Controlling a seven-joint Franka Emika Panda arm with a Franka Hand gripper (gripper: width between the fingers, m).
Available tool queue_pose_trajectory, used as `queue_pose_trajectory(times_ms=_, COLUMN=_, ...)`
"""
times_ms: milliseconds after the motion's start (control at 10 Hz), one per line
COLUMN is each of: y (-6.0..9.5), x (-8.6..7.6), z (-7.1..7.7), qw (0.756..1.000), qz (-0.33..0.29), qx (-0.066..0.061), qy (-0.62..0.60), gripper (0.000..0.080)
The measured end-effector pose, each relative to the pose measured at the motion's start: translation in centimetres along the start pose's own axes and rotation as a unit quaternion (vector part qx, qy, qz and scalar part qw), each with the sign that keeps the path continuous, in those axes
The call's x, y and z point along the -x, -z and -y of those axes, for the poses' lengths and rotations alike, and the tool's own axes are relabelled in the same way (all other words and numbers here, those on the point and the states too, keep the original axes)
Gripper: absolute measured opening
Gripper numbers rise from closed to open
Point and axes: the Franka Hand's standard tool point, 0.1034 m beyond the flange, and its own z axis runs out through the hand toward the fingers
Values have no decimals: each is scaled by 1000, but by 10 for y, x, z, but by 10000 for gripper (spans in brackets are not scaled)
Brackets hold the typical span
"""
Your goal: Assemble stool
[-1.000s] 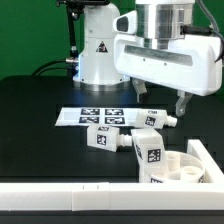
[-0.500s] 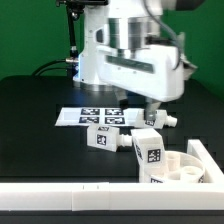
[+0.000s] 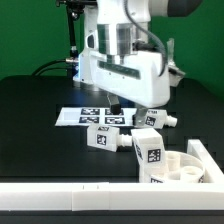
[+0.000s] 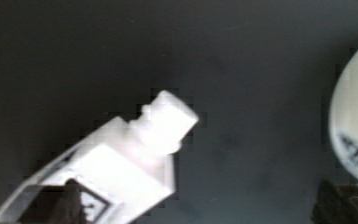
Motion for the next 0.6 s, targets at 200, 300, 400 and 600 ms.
queue_pose_trajectory(times_ms=200, y=-13, x=-15, z=-19, qw=1000, qz=-18, qx=0, qy=-7, gripper=649)
queue_pose_trajectory(times_ms=300, y=-18, x=-15, z=-20, qw=1000, qz=-20, qx=3, qy=-6, gripper=649)
queue_pose_trajectory(times_ms=400, y=-19, x=-16, z=-17, qw=1000, qz=-25, qx=0, qy=-4, gripper=649)
queue_pose_trajectory(times_ms=600, y=-19, x=-14, z=-14, qw=999, qz=-32, qx=-5, qy=0, gripper=649)
